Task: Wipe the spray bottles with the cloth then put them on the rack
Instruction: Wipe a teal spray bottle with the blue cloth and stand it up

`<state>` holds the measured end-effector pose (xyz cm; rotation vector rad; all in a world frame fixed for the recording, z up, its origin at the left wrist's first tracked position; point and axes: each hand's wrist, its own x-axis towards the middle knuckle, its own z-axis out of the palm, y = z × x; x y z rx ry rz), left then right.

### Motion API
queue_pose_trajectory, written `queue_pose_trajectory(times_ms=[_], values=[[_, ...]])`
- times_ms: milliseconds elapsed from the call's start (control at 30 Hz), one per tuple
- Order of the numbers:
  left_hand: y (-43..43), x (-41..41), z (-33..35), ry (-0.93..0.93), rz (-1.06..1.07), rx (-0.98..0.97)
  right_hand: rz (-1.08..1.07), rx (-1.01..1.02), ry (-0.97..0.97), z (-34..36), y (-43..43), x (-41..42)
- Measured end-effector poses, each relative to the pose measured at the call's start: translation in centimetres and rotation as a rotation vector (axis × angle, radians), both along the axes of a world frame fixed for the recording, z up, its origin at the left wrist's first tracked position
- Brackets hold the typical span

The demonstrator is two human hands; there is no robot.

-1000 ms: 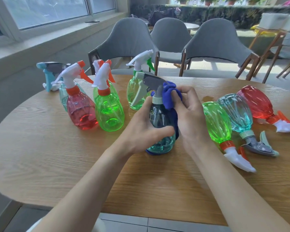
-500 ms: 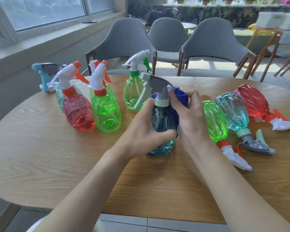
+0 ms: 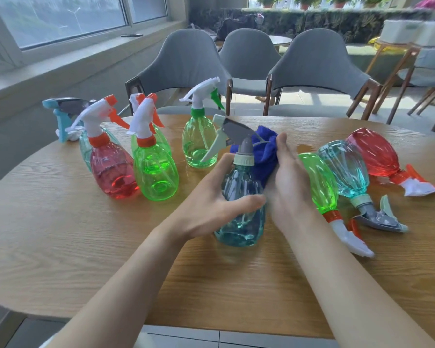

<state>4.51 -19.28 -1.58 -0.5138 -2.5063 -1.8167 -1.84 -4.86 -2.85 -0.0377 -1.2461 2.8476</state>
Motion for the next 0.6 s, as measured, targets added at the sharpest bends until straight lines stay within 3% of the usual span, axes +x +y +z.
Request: queue_pose_trajectory(times_ms=[433, 600], values=[[0.0, -1.3, -0.9, 0.168, 0.239, -0.103, -0.027, 0.133, 0.125, 1.3, -0.2, 1.0], [-0.6, -1.6, -0.5, 0.088, 0.323, 0.044, -0.125, 0.304, 0.061, 0.6, -0.6, 1.0]])
